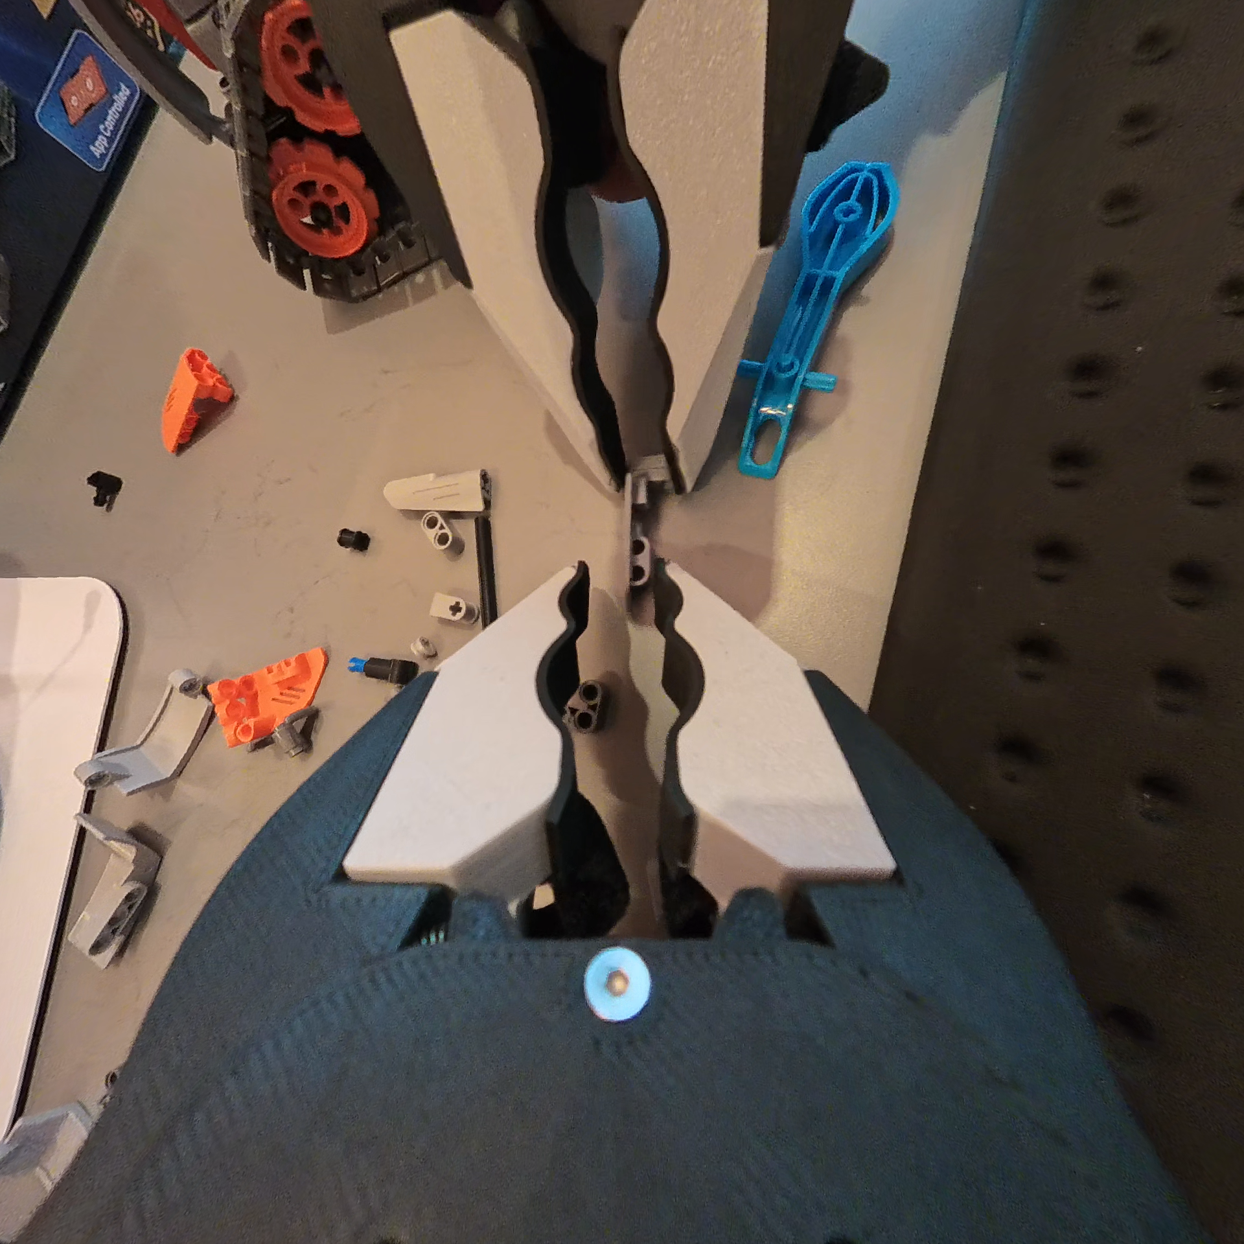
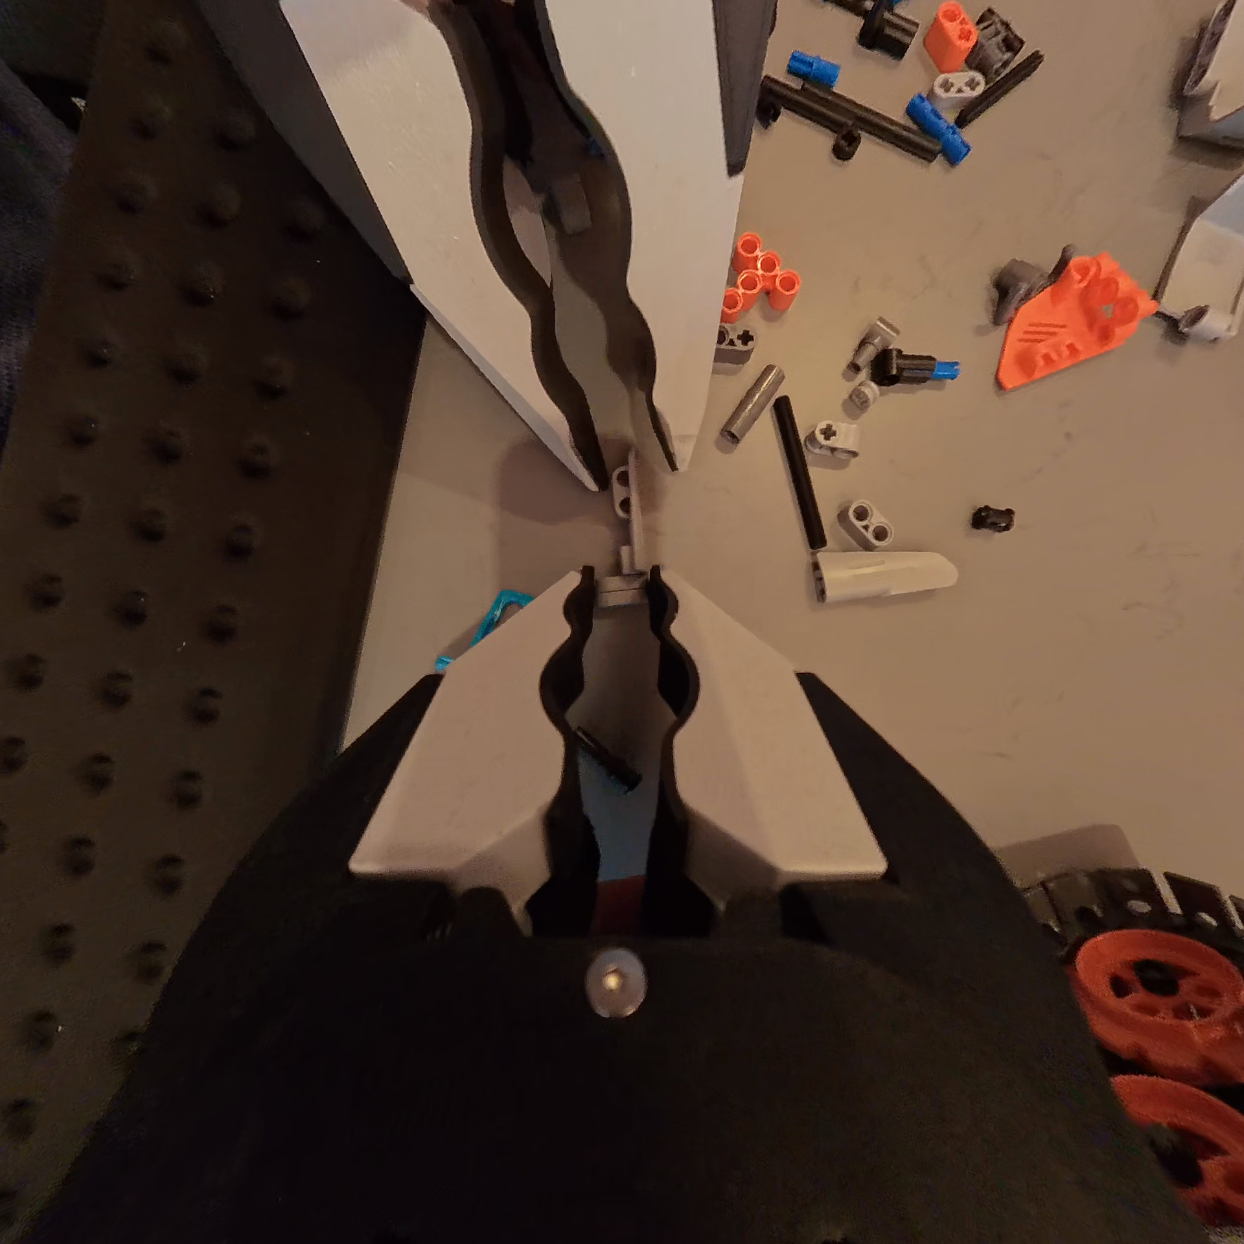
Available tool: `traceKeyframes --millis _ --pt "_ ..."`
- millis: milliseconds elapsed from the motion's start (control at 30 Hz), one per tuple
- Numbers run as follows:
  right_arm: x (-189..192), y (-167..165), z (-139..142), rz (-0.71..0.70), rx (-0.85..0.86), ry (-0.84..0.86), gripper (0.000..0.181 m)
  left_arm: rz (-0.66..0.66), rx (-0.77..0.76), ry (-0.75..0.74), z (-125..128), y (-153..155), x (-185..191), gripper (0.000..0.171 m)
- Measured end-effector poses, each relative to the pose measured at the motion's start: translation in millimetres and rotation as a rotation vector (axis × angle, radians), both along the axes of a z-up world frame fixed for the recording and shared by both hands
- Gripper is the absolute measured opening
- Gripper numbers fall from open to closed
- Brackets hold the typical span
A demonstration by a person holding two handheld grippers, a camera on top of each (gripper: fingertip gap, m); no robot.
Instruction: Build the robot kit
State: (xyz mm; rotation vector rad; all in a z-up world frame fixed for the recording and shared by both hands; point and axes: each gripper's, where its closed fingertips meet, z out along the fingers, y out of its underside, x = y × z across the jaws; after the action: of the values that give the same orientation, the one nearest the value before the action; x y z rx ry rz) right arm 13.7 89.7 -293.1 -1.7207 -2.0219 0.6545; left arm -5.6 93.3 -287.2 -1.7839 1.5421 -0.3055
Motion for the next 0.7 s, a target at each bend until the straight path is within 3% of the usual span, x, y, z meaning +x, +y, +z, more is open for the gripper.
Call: traceKeyframes --millis 233,367,700 --pt "2.2 3.9 7.0 -0.029 0.016 0.010 0.023 0.017 0.009 -0.017 8.1 2.1 -6.1 0.018" --pt "5.2 4.5 21.0 -0.048 0.017 0.056 0.026 0.057 0.056 -0.039 25.9 7.4 -20.9 0.018" --pt "1.8 10.3 51.7 -0.101 0.061 0.159 0.025 0.276 0.140 -0.016 64.2 22.1 -115.9 0.017"
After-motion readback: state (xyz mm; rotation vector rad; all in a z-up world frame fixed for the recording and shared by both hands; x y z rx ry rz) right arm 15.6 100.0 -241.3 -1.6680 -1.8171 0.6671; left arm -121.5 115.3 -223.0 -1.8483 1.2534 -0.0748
